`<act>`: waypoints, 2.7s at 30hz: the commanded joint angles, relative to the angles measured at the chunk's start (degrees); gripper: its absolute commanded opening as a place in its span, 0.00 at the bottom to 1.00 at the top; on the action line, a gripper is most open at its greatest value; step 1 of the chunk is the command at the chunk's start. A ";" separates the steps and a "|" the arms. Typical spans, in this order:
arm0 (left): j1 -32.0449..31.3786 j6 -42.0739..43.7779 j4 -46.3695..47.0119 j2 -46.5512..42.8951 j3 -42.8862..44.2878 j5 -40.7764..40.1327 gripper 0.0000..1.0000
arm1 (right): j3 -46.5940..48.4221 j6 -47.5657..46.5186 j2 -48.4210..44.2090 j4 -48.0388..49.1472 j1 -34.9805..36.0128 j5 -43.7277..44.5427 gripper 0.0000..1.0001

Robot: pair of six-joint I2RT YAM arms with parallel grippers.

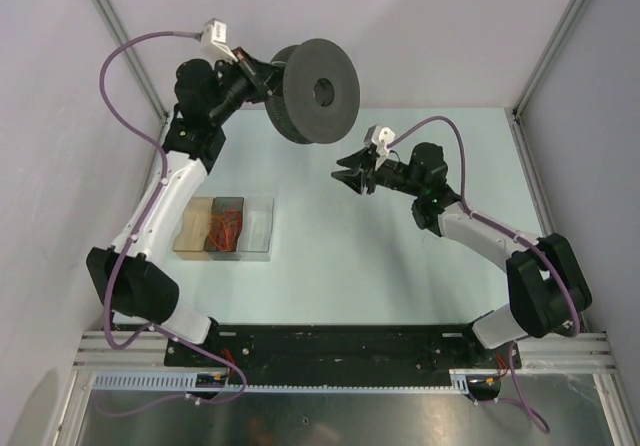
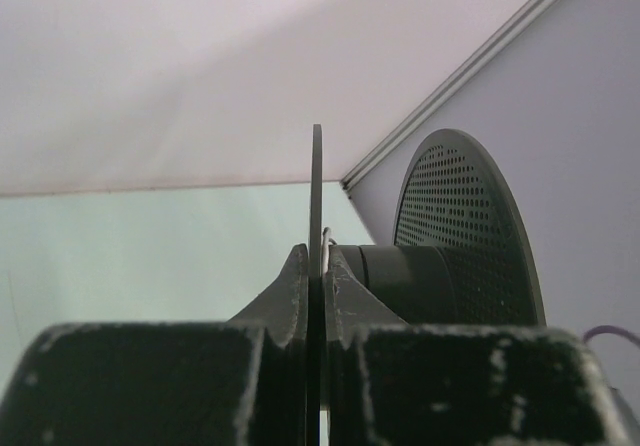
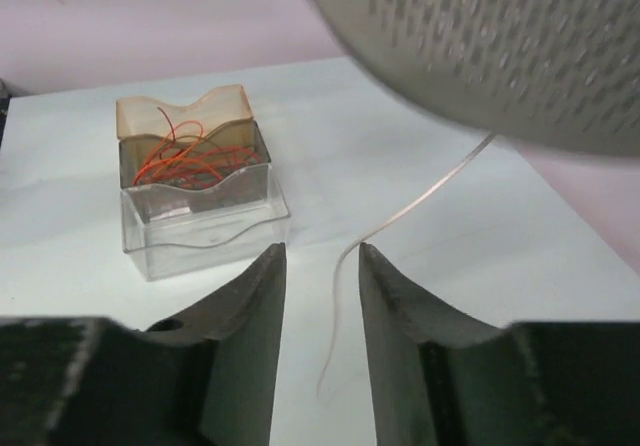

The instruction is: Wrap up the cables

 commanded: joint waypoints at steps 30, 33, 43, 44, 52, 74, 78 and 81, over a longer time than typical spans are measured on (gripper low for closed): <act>2.37 0.45 11.14 -3.82 16.52 8.86 0.00 | 6.30 0.08 22.27 25.98 -3.84 2.03 0.50; 2.49 1.15 9.10 -4.30 14.59 3.98 0.00 | 6.33 1.87 21.41 23.47 -3.65 -1.86 0.13; -2.01 19.01 1.03 -2.61 4.77 -17.11 0.00 | 6.53 -22.90 3.37 -17.83 0.43 -5.79 0.00; -3.60 22.12 0.72 -2.23 3.92 -19.79 0.00 | 6.71 -25.31 1.61 -21.31 1.04 -4.96 0.00; -10.54 34.09 0.22 0.53 -3.34 -27.22 0.00 | 11.45 -35.09 -5.43 -36.42 4.37 0.92 0.00; -3.19 37.20 -3.10 -8.91 -6.22 32.71 0.00 | 22.86 -31.68 1.91 -27.65 -14.61 8.16 0.00; -1.38 28.38 -2.92 -5.52 3.90 36.04 0.00 | 22.88 -25.76 4.04 -30.60 -17.39 2.26 0.05; -0.66 22.68 -2.71 -3.14 10.28 35.17 0.00 | 22.72 -22.27 5.54 -32.46 -17.91 -1.19 0.18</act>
